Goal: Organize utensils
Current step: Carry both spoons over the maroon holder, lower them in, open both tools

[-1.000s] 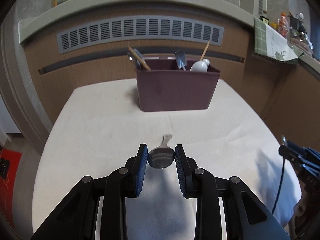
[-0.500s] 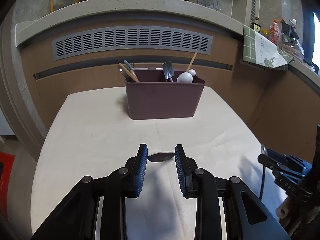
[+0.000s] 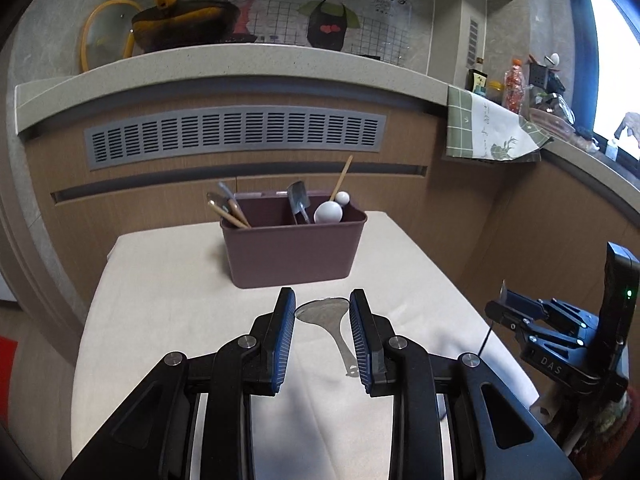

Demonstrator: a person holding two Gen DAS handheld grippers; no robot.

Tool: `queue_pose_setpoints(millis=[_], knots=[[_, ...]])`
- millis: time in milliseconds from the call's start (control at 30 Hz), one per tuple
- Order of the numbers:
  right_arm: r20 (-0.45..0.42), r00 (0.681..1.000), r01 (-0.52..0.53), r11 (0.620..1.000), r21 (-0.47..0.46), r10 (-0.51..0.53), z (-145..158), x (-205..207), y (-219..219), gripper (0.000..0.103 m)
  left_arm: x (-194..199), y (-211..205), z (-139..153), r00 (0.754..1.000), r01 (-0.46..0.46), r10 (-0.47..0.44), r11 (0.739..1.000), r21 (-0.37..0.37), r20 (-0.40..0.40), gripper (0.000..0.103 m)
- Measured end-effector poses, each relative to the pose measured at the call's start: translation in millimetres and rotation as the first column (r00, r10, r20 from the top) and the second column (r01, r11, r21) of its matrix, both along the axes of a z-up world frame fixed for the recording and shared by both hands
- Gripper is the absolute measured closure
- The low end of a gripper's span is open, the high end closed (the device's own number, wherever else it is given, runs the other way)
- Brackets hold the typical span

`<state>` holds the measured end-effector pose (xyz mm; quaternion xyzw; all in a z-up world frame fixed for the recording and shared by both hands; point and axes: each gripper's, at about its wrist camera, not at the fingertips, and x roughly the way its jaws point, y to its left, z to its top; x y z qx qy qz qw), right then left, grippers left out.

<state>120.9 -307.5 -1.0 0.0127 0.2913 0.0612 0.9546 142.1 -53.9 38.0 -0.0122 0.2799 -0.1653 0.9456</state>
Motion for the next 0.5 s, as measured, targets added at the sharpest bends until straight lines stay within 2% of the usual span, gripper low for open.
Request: queue_pose_setpoints(millis=[267, 400, 500], knots=[[0.071, 0.997, -0.039, 0.998, -0.044, 0.042, 35, 10, 12, 0.075, 4, 1, 21, 1.000, -0.008, 0.008, 1.000, 0.015, 0.029, 0.074], [0.152, 0.986, -0.053, 0.996, -0.078, 0.064, 70, 18, 20, 0.075, 11, 5, 58, 0.995, -0.023, 0.020, 0.999, 0.027, 0.099, 0.074], [0.234, 0.969, -0.055, 0.992, -0.112, 0.080, 110, 27, 31, 0.075, 24, 15, 106, 0.981, -0.052, 0.049, 0.999, 0.011, 0.185, 0.074]])
